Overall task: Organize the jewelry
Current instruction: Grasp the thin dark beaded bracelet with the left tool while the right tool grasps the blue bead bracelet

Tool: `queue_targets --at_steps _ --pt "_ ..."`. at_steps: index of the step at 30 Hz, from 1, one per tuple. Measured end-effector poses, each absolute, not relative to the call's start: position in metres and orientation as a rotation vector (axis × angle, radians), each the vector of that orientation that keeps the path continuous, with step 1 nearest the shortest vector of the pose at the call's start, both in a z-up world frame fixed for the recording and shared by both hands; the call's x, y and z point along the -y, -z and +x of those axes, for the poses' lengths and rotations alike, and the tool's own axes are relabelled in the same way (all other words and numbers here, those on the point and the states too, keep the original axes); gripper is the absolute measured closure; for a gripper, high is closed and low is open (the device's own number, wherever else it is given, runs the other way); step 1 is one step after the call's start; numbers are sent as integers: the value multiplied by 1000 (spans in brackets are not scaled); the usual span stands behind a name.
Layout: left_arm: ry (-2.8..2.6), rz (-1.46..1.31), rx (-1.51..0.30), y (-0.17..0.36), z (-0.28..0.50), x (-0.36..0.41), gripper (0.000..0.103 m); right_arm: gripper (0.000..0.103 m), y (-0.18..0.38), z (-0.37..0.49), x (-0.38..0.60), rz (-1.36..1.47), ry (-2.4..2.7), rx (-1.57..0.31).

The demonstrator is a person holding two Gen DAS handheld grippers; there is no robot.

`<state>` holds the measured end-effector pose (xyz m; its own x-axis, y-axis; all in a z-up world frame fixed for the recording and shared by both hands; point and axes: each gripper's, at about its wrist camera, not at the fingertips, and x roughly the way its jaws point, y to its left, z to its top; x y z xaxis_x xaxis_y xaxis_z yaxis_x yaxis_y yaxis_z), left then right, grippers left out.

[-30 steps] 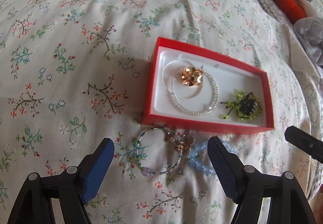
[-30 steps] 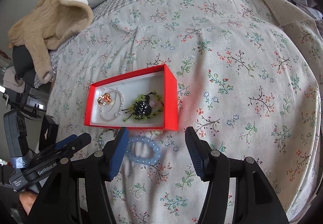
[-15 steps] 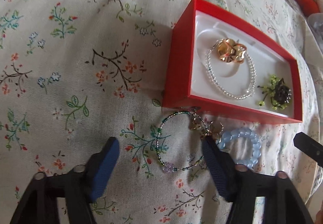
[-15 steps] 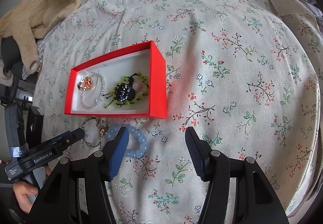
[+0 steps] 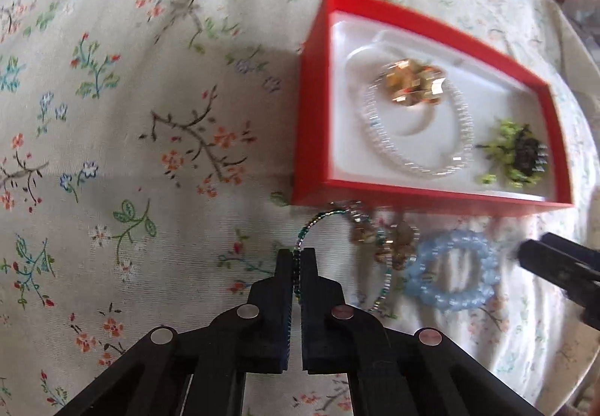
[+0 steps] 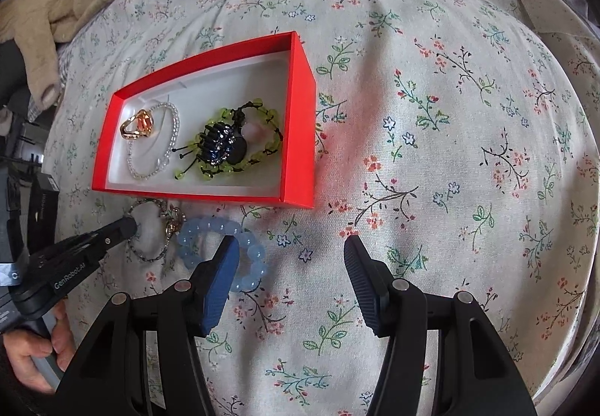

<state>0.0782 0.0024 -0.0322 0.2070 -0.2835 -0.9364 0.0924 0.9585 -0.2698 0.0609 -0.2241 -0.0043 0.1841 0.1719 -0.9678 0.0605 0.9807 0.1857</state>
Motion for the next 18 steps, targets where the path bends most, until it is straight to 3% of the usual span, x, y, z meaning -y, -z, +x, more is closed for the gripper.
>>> queue_targets --at_steps 18 --pt "375 -213 -1206 -17 68 -7 103 42 31 64 212 281 -122 -1456"
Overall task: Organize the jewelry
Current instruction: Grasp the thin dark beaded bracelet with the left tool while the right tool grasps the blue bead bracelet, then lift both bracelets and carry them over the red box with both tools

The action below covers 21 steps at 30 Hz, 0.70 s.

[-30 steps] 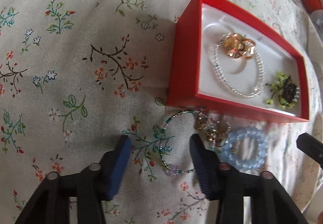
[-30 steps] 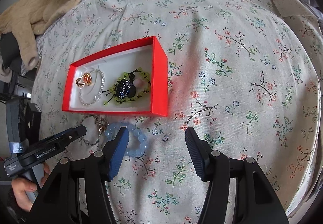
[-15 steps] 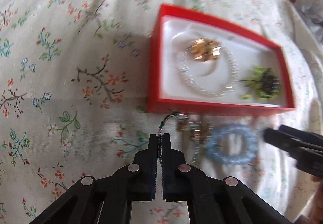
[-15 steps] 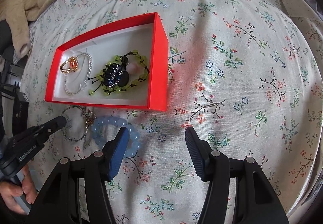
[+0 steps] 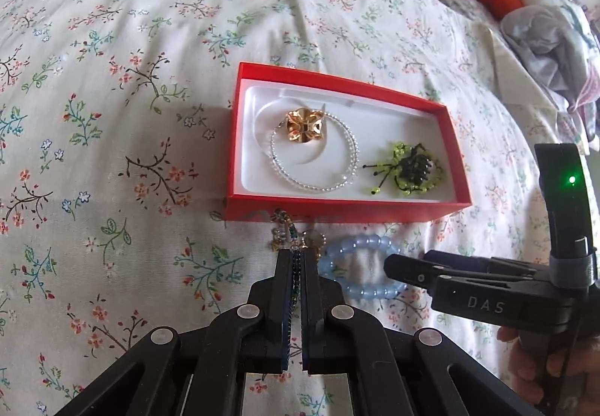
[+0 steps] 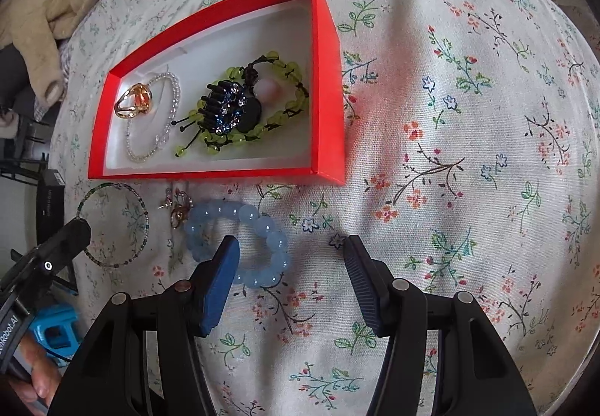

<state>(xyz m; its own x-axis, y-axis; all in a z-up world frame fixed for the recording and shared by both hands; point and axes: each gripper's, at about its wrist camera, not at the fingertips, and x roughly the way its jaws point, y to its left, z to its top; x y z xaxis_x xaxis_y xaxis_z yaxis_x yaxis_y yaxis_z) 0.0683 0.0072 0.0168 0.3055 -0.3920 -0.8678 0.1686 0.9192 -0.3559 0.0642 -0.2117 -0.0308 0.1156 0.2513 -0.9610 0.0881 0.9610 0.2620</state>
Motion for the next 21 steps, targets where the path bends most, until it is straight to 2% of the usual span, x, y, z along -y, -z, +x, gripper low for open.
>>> queue_targets --at_steps 5,10,11,12,14,21 --pt "362 -216 -1212 -17 62 -7 103 45 33 65 199 238 -123 -1431" --pt "351 -213 -1223 -12 62 -9 103 64 34 59 188 112 -88 -1398" --pt "347 -212 -1225 -11 63 -9 103 70 33 58 186 88 -89 -1390" --pt "345 -211 -1227 -10 63 -10 103 81 33 57 185 74 -98 -1384" --pt "340 -213 -1230 -9 63 -11 103 90 33 56 184 78 -117 -1380" --pt "337 -225 -1214 -14 61 -17 103 91 15 44 196 177 -175 -1340"
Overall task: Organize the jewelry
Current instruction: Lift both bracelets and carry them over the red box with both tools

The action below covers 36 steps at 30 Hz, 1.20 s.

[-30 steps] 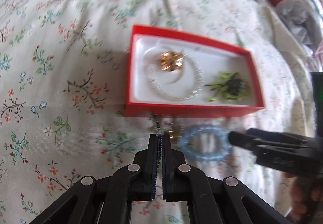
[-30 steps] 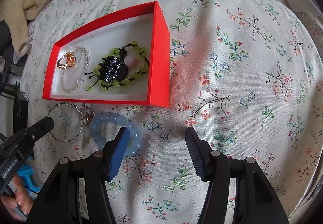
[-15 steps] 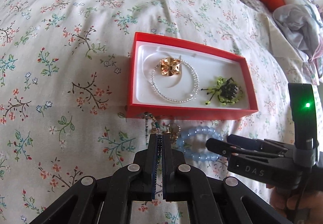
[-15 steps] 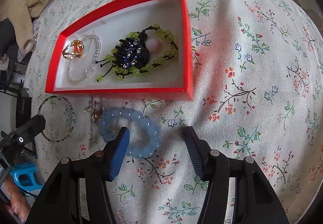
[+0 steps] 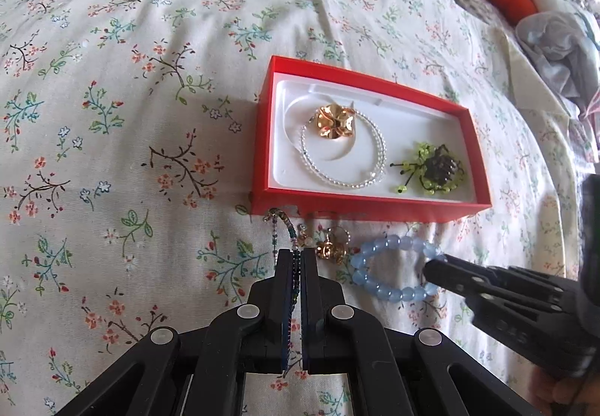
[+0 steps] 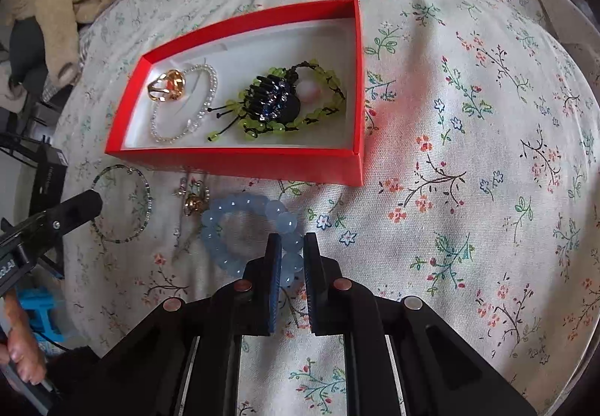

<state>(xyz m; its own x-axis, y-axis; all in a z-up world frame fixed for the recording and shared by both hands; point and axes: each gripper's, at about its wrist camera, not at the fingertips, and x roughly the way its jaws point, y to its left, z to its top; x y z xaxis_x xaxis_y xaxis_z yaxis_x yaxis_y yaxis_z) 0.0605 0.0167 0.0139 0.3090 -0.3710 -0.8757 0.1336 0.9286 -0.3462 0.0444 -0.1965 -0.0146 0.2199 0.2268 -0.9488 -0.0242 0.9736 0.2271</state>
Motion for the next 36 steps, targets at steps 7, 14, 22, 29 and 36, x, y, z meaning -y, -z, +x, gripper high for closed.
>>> queue_targets --at_steps 7,14,22,29,36 --pt "366 -234 -1182 -26 59 -17 103 91 -21 22 202 228 -248 -1264" --pt "410 -292 -1089 -47 58 -21 103 91 -51 12 202 284 -296 -1198" --pt "447 -377 -996 -66 65 -21 103 91 -88 15 215 360 -320 -1086" --pt "493 -454 -989 -60 81 -8 103 91 -105 30 223 413 -317 -1023" --pt "584 -507 -1014 -40 101 22 103 91 -102 50 228 447 -287 -1008"
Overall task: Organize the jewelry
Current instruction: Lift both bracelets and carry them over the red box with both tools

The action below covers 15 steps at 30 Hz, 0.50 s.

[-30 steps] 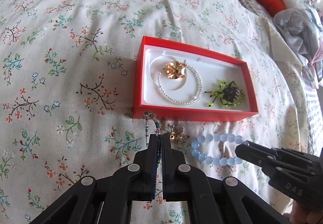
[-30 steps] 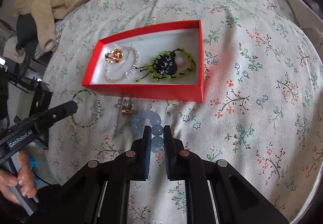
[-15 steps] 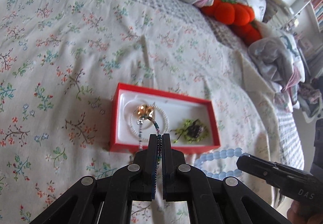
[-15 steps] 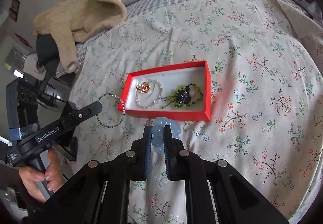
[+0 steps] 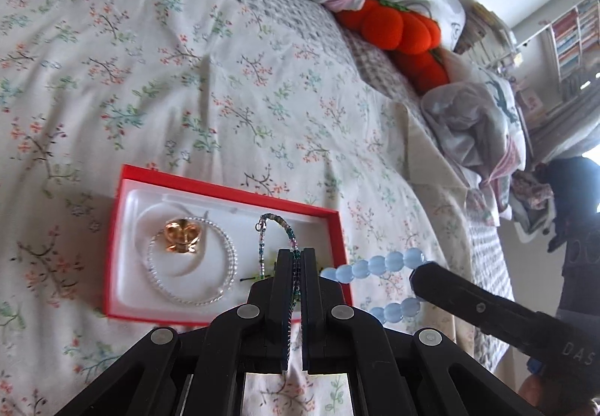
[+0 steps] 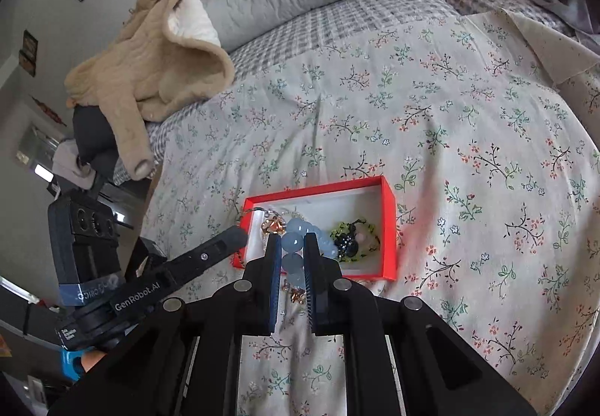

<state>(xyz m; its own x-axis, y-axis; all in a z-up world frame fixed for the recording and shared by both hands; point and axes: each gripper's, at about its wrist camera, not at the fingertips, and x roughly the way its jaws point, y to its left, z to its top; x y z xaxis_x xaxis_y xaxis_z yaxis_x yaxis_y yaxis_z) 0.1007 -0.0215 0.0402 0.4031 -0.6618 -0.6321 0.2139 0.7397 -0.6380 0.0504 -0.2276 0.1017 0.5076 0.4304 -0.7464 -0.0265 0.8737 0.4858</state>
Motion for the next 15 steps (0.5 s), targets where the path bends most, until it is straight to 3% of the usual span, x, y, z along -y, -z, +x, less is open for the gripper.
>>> queue_targets --at_steps 8,15 --pt "499 -375 -1096 -3 115 38 103 91 -95 62 231 441 -272 -995" --pt "434 -322 -1096 -1 120 29 101 91 -94 65 230 419 -274 -989"
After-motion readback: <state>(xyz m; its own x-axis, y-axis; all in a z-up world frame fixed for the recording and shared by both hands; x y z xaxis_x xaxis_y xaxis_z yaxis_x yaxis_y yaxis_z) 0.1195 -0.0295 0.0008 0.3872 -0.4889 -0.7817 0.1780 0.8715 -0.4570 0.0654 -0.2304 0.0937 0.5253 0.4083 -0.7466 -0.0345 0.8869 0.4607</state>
